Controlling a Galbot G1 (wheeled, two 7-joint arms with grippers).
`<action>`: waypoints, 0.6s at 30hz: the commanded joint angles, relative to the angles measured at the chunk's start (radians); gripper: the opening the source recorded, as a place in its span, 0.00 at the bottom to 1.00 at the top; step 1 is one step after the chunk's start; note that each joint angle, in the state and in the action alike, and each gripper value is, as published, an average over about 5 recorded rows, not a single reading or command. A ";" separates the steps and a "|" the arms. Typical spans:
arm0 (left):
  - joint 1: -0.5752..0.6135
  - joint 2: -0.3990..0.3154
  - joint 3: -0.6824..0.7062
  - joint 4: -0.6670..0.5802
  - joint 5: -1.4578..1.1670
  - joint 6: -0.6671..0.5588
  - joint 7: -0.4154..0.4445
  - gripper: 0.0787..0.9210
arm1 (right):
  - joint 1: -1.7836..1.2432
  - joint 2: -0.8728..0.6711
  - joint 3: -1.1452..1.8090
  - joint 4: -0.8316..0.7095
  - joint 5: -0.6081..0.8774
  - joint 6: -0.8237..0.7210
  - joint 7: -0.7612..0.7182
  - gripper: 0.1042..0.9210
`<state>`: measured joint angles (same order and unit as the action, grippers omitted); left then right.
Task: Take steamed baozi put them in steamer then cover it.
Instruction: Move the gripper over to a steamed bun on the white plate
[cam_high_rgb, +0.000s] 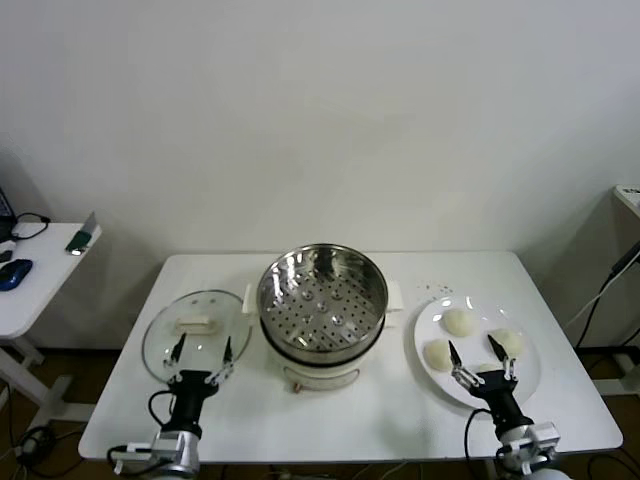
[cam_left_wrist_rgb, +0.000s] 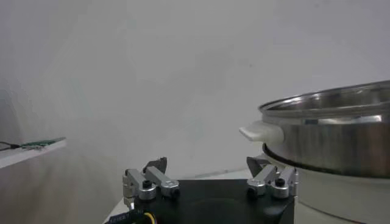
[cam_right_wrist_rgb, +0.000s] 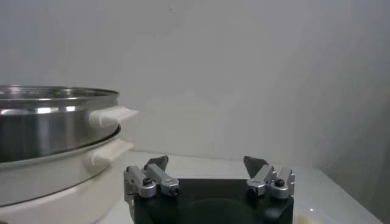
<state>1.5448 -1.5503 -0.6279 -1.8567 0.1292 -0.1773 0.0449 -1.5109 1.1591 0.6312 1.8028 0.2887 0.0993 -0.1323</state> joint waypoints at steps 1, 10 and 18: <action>0.000 0.004 0.000 0.007 0.021 -0.001 0.003 0.88 | 0.023 0.008 0.026 -0.004 -0.037 -0.024 -0.040 0.88; 0.012 0.022 -0.003 0.020 0.015 -0.018 0.009 0.88 | 0.167 -0.410 0.029 -0.077 -0.134 -0.332 -0.374 0.88; 0.019 0.034 -0.005 0.019 -0.007 -0.027 0.011 0.88 | 0.380 -0.746 -0.116 -0.255 -0.248 -0.286 -0.725 0.88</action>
<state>1.5629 -1.5172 -0.6321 -1.8393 0.1264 -0.2015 0.0551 -1.2095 0.6319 0.5261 1.6124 0.0824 -0.1194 -0.6602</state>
